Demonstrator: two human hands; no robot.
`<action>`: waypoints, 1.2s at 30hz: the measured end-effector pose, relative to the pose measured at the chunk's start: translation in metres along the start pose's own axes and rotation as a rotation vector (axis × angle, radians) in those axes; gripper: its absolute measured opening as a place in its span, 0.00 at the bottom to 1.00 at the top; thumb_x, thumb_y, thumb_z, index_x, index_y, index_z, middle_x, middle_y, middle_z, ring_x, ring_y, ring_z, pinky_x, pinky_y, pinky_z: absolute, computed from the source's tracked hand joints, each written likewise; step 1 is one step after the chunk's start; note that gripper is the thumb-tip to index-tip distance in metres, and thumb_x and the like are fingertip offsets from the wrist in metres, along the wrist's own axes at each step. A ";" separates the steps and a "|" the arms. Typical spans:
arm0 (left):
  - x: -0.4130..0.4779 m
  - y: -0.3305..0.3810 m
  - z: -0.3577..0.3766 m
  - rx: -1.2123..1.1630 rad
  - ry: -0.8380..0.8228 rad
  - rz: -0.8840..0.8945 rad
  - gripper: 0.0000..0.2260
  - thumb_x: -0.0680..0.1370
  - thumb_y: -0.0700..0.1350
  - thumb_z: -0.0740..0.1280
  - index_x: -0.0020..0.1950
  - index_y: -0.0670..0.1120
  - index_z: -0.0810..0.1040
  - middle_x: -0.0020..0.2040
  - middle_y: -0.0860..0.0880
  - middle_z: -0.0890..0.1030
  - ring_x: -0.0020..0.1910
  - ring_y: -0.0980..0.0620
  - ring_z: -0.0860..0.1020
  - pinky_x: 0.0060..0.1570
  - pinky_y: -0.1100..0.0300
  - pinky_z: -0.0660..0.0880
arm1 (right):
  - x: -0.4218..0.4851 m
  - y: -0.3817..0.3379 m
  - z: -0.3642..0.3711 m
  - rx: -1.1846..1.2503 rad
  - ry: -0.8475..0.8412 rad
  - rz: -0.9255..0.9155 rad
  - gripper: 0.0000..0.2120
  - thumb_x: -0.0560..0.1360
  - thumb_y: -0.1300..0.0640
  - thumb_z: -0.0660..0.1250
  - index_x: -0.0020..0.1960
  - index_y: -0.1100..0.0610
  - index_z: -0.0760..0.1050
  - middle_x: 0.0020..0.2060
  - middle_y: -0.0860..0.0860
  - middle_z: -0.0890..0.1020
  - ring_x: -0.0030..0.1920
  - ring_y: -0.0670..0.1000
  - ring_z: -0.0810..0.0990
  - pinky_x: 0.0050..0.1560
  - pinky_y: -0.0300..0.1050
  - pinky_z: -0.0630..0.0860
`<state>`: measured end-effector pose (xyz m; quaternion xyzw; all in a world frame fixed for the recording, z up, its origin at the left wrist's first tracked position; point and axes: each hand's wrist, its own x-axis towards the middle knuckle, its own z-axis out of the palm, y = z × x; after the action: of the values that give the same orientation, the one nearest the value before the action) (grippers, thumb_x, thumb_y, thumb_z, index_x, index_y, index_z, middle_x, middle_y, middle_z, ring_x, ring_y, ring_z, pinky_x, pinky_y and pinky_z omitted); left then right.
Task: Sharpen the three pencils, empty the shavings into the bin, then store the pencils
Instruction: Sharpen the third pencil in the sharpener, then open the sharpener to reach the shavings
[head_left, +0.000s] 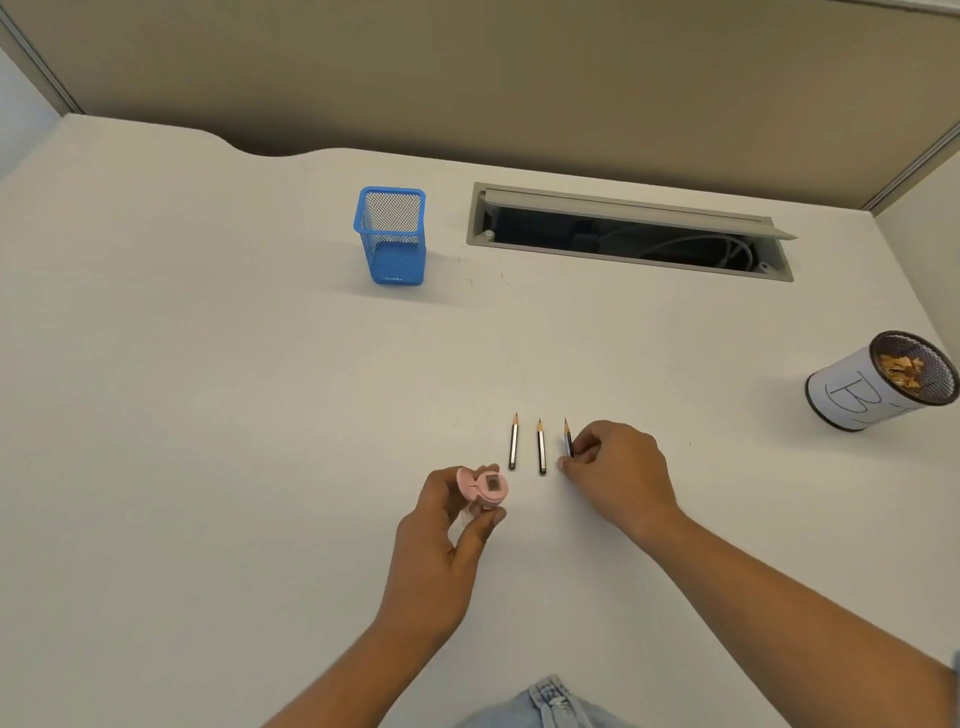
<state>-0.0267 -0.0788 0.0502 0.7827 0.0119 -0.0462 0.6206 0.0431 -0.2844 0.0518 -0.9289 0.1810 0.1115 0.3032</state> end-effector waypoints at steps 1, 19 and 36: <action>0.002 -0.004 0.002 -0.007 -0.024 -0.004 0.13 0.79 0.40 0.69 0.55 0.58 0.72 0.58 0.68 0.81 0.60 0.65 0.78 0.55 0.75 0.70 | 0.001 0.000 0.001 -0.001 0.000 -0.005 0.06 0.69 0.54 0.75 0.39 0.49 0.78 0.32 0.42 0.82 0.40 0.48 0.82 0.34 0.37 0.71; 0.017 -0.025 0.002 0.040 -0.139 -0.021 0.12 0.79 0.38 0.68 0.57 0.52 0.72 0.62 0.62 0.79 0.63 0.68 0.75 0.58 0.75 0.69 | -0.013 -0.008 -0.003 0.117 0.071 -0.097 0.06 0.71 0.49 0.74 0.42 0.47 0.78 0.35 0.44 0.81 0.34 0.43 0.78 0.32 0.36 0.68; -0.010 0.047 -0.013 0.043 -0.017 0.171 0.10 0.78 0.47 0.70 0.55 0.60 0.75 0.52 0.63 0.83 0.54 0.60 0.80 0.41 0.70 0.75 | -0.110 -0.069 -0.043 0.486 -0.171 -0.309 0.03 0.74 0.48 0.72 0.45 0.46 0.82 0.42 0.43 0.87 0.44 0.46 0.85 0.42 0.39 0.82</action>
<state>-0.0326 -0.0761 0.0994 0.7935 -0.0612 0.0001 0.6055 -0.0252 -0.2294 0.1568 -0.8328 0.0325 0.0952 0.5444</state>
